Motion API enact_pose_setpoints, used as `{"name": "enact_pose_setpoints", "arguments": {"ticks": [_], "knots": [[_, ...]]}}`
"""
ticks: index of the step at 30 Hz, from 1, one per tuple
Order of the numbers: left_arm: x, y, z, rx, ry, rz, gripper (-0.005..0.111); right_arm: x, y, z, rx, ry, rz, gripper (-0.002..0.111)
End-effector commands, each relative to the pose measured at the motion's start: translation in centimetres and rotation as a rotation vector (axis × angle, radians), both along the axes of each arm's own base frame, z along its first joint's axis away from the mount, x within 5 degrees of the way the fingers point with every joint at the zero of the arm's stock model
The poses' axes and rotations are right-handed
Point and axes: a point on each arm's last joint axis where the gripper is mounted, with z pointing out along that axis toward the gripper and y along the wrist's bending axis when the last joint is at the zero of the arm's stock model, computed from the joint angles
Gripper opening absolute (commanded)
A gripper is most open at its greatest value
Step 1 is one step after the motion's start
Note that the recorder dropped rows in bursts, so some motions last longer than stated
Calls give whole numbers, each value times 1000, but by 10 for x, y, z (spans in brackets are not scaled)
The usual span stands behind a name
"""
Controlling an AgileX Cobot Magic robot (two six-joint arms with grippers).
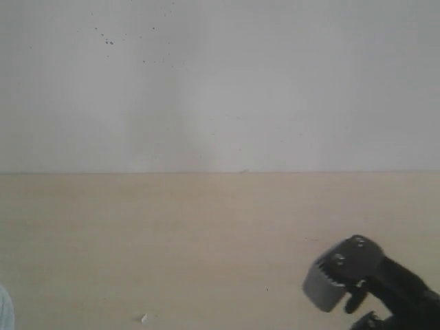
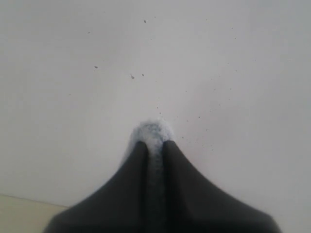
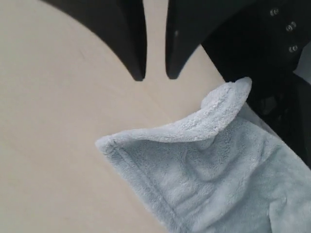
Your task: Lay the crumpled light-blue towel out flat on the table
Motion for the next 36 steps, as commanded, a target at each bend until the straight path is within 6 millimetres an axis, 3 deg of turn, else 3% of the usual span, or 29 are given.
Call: {"name": "enact_pose_setpoints", "arguments": {"ticks": [1, 8, 19, 36], "knots": [[0, 1, -1, 12, 0, 4, 4, 18, 19, -18, 3, 68, 98, 0], [0, 1, -1, 54, 0, 9, 4, 38, 49, -36, 94, 133, 171, 0], [0, 1, -1, 53, 2, 13, 4, 36, 99, -80, -13, 115, 279, 0], [0, 1, -1, 87, 2, 19, 4, 57, 99, -134, -154, 50, 176, 0]]}}
